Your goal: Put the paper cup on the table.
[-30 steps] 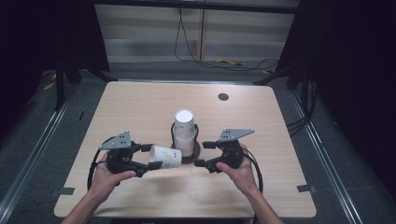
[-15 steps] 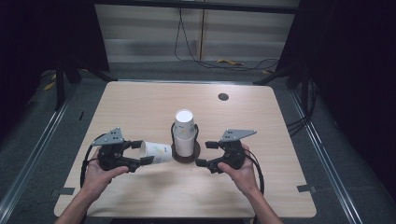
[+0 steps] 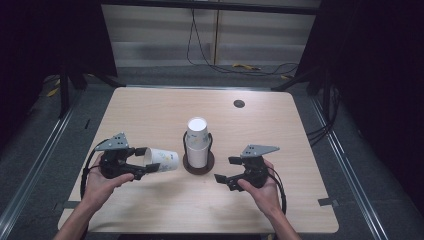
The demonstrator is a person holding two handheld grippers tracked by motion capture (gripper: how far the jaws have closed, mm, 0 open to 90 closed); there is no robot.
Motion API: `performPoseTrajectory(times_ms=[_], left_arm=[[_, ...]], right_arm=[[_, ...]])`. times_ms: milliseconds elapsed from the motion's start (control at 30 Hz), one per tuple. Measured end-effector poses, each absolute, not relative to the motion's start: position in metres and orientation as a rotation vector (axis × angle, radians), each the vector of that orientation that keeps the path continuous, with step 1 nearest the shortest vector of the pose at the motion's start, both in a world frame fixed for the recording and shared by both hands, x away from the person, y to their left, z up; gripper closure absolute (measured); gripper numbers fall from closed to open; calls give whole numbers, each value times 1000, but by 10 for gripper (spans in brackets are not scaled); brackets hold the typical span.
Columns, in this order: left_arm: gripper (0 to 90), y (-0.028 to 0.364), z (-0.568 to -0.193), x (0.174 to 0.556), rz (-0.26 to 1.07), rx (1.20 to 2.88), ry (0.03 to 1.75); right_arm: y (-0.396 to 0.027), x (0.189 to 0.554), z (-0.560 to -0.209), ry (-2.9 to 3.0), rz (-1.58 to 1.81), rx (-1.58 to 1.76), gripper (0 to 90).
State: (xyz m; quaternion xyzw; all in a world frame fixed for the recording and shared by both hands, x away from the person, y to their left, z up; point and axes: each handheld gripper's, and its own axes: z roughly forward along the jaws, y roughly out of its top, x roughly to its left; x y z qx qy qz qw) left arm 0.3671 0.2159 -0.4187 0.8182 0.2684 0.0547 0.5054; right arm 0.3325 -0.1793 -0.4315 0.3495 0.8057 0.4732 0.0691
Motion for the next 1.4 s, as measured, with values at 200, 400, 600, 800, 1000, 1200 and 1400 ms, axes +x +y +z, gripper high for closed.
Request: performPoseTrajectory(times_ms=[200, 400, 600, 800, 1000, 1200, 1400], left_arm=[[266, 218, -421, 375, 142, 2008, 667], [261, 216, -427, 383, 138, 2058, 704], [261, 219, -428, 390, 142, 2101, 739], [261, 220, -420, 397, 176, 2153, 739], [261, 217, -413, 408, 197, 2187, 750], [251, 208, -408, 421, 201, 2245, 760], [256, 204, -401, 430, 215, 2262, 776]], right_arm=[[-188, 330, -434, 2389, 1419, 1089, 147], [-189, 329, -440, 2377, 1421, 1111, 152], [-190, 330, -444, 2376, 1436, 1129, 153], [-190, 331, -444, 2369, 1434, 1135, 157], [-189, 331, -445, 2379, 1430, 1123, 174], [-189, 331, -445, 2380, 1430, 1125, 174], [-189, 332, -444, 2373, 1434, 1122, 174]])
